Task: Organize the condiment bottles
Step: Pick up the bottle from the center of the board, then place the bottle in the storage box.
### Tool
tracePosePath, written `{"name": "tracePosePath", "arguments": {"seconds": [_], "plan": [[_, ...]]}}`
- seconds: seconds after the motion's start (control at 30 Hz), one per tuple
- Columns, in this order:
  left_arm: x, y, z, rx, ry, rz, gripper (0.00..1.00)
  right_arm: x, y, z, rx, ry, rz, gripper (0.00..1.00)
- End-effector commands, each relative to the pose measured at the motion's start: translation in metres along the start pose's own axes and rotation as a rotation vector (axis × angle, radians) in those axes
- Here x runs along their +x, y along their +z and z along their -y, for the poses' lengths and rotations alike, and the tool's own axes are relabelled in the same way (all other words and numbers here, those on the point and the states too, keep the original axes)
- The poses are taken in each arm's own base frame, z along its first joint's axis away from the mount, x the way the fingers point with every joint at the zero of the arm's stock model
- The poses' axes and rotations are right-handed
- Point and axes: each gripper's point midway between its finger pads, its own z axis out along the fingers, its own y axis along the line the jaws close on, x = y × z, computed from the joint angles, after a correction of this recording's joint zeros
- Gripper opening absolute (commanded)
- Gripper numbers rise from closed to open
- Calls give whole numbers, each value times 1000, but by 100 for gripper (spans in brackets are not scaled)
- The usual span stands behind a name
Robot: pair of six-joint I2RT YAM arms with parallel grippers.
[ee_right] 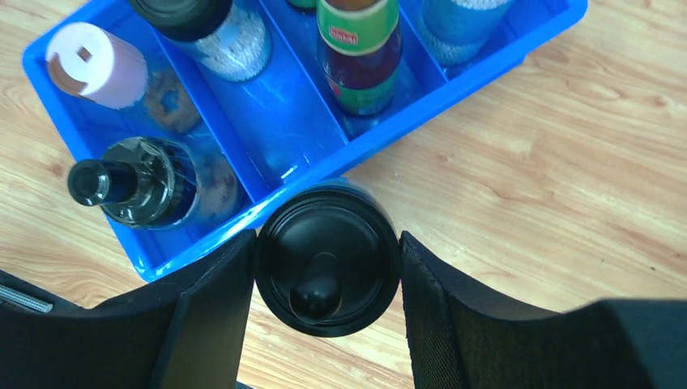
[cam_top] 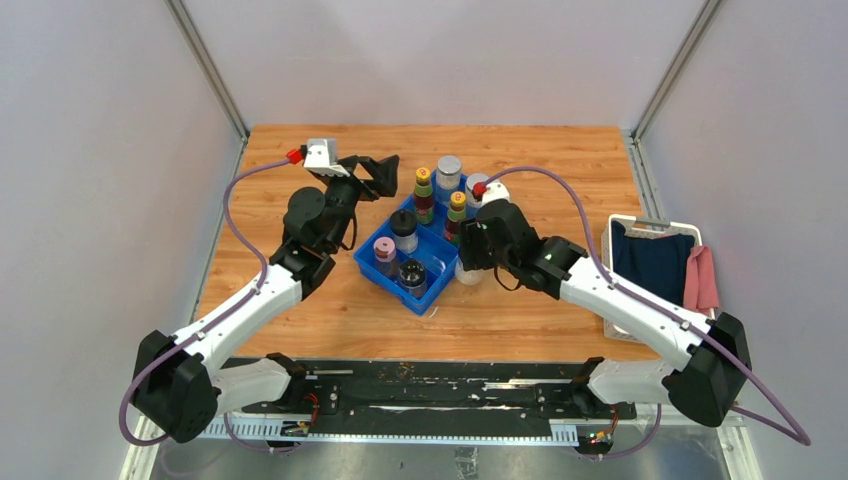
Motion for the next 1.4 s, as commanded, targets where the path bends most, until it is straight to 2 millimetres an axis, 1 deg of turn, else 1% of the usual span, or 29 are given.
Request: {"name": "tracePosePath", "arguments": {"seconds": [0.0, 0.13, 0.27, 0.43, 0.5, 0.8, 1.07, 1.23, 1.37], "plan": [[-16, 3, -1, -20, 2, 42, 100, -33, -22, -4, -36, -4, 72, 0], [-28, 4, 1, -19, 9, 67, 100, -44, -30, -12, -59, -16, 93, 0], [-39, 5, 5, -15, 18, 86, 100, -51, -33, -21, -80, -34, 104, 0], [-48, 5, 6, -17, 28, 100, 100, -62, -34, -33, -102, -57, 118, 0], [-50, 5, 6, -18, 29, 104, 100, -66, -31, -37, -108, -69, 119, 0], [-54, 4, 3, -33, 53, 115, 100, -72, -6, -56, -142, -107, 105, 0], [-69, 0, 2, -44, 85, 145, 100, -79, 19, -71, -157, -154, 92, 0], [-76, -1, 3, -46, 90, 161, 100, -81, 35, -76, -149, -173, 78, 0], [-77, -2, 2, -53, 91, 164, 100, -78, 47, -77, -140, -187, 58, 0]]}}
